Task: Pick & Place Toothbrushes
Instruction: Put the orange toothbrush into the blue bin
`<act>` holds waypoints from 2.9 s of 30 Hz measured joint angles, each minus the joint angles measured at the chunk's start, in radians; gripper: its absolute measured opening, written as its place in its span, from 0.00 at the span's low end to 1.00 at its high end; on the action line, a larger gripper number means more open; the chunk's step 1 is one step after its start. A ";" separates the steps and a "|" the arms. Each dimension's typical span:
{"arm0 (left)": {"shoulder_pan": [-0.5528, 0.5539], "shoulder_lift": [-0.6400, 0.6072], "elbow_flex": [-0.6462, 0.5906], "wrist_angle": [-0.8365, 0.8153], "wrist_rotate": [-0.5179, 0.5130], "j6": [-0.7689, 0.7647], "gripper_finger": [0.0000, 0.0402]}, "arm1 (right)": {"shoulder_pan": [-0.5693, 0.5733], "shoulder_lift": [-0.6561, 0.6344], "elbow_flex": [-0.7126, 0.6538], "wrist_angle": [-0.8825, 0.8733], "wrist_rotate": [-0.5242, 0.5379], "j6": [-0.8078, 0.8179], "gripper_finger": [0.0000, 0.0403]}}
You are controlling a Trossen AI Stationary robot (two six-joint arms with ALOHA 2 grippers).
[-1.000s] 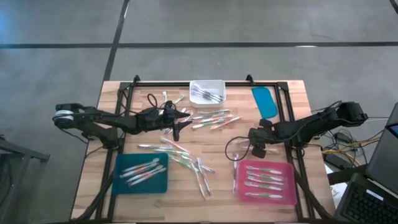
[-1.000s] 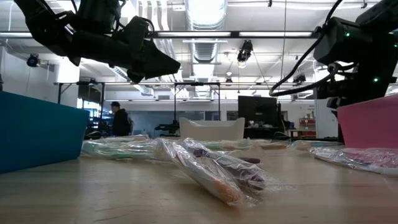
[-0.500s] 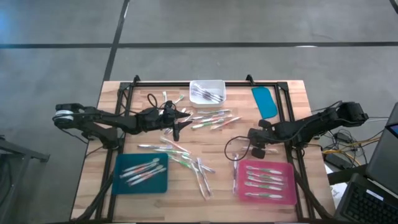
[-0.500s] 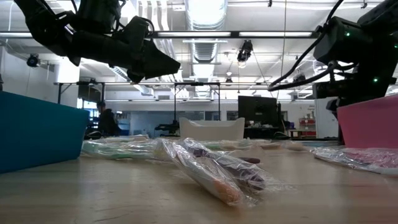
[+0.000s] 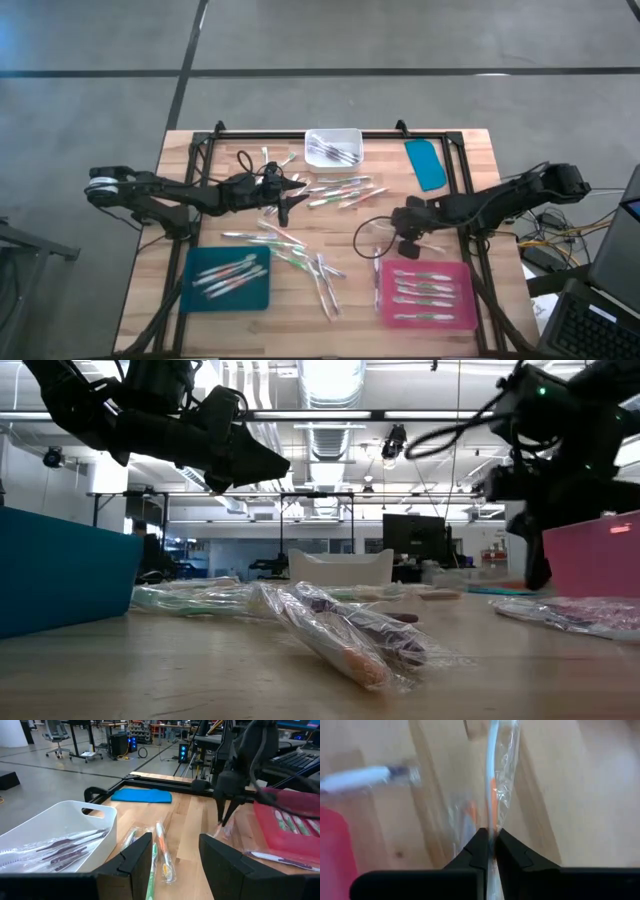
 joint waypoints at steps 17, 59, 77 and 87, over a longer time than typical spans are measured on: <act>0.000 0.000 0.000 0.000 0.000 -0.025 0.42 | -0.001 -0.002 0.109 0.406 0.147 -0.271 0.03; -0.052 0.109 0.141 0.182 0.172 0.197 0.42 | -0.242 -0.003 0.093 0.881 -0.309 -0.497 0.03; -0.069 0.341 0.389 0.184 0.203 0.322 0.42 | -0.240 -0.004 0.088 0.889 -0.336 -0.515 0.03; -0.070 0.401 0.470 0.174 0.252 0.297 0.36 | -0.240 -0.004 0.083 0.890 -0.328 -0.533 0.03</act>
